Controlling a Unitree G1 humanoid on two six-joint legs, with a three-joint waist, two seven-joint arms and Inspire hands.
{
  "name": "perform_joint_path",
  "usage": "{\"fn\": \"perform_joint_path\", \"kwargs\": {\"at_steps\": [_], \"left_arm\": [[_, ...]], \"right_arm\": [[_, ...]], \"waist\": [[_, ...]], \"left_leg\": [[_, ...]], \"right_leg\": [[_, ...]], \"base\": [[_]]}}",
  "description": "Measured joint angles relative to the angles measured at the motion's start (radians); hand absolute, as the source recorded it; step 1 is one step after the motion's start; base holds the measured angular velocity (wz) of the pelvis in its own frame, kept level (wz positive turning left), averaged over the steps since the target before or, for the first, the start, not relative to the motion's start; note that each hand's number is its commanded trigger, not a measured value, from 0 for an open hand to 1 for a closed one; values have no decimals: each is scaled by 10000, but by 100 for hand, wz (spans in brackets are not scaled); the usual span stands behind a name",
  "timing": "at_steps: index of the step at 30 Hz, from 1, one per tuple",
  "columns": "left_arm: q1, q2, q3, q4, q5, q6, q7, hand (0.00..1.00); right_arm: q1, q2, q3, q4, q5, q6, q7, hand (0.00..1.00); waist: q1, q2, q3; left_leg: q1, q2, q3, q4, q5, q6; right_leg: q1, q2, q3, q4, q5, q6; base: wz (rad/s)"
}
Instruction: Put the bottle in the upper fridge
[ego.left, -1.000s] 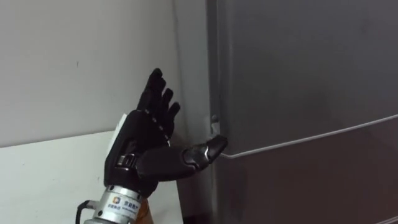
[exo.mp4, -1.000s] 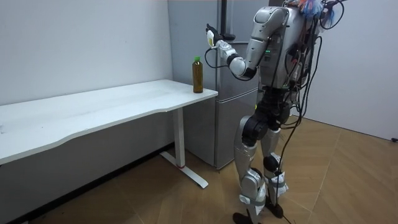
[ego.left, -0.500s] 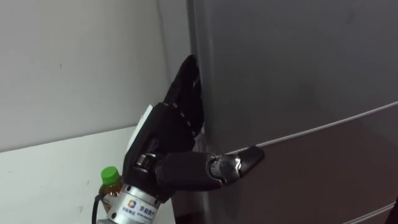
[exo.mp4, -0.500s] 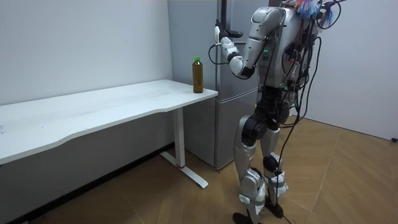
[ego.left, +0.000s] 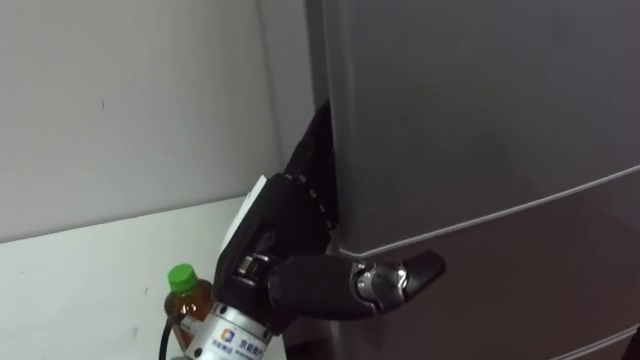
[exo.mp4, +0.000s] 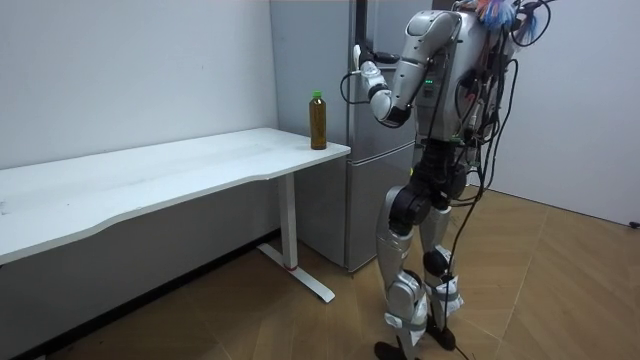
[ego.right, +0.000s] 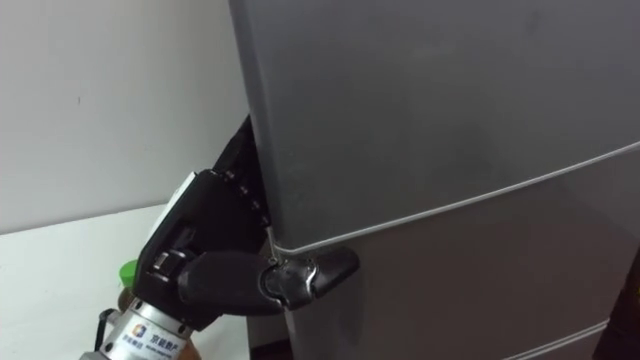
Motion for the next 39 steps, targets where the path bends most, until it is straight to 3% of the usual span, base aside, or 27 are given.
{"fn": "perform_joint_path", "kwargs": {"at_steps": [8, 16, 17, 18, 19, 21, 27, 30, 31, 34, 39], "left_arm": [[9, 89, -234, 79, -6, -13, 0, 0], [52, 431, -592, 77, -4, -241, -112, 0], [52, 429, -601, 77, -4, -243, -113, 55], [53, 437, -617, 80, -2, -245, -113, 85], [53, 449, -627, 80, -3, -247, -113, 100], [53, 451, -640, 80, -3, -249, -113, 100], [56, 385, -542, 163, -15, -269, -113, 62], [89, 395, -736, 213, -23, -509, -113, 47], [90, 278, -718, 270, -27, -508, -113, 36], [154, 121, -701, 337, -146, -570, -113, 21], [168, 143, -784, 342, -191, -659, -113, 16]], "right_arm": [[56, -35, 17, -9, 78, -9, -1, 0], [2, -65, -1, 101, 57, -51, 97, 0], [-12, -69, -2, 125, 65, -51, 97, 0], [-32, -81, 0, 154, 70, -46, 97, 0], [-34, -95, 0, 153, 73, -45, 96, 0], [-37, -105, 0, 153, 81, -39, 95, 0], [-58, -113, 6, 150, 126, -12, 86, 0], [-63, -142, 19, 149, 235, -1, 77, 0], [-66, -147, 16, 140, 314, -1, 76, 0], [-33, -152, 10, 101, 327, -4, 72, 0], [-55, -159, 12, 38, 327, -24, 72, 0]], "waist": [[89, 10, -6], [104, -1, 1], [101, -4, 3], [103, -9, 6], [102, -14, 9], [102, -28, 18], [110, -74, 48], [139, -82, 53], [132, -80, 51], [115, -72, 47], [111, -48, 32]], "left_leg": [[24, 0, 3, -1, 0, 0], [37, -7, -20, -1, 0, 0], [40, -9, -20, -2, 1, 0], [51, -13, -17, -6, 1, 1], [58, -17, -16, -9, 2, 3], [63, -20, -15, -12, 3, 4], [1, -18, -7, -10, 3, 5], [-66, -24, 1, -6, 3, 6], [-89, -26, 8, 2, 4, 6], [-104, -24, 18, 1, 4, 7], [-107, -27, 29, 1, 4, 7]], "right_leg": [[46, 1, -10, 16, 1, 0], [119, -5, -65, -13, -1, 4], [119, -8, -66, -12, -1, 5], [121, -13, -64, -10, -1, 6], [125, -16, -61, -10, -1, 6], [127, -18, -60, -10, -1, 7], [38, -18, -49, -15, -6, 15], [-22, -24, -34, -7, -3, 18], [-37, -27, -40, -4, 2, 24], [-31, -19, -37, 14, 7, 24], [-31, -24, -34, 11, 7, 24]], "base": [[0], [2], [0], [0], [0], [0], [0], [0], [0], [0], [0]]}}
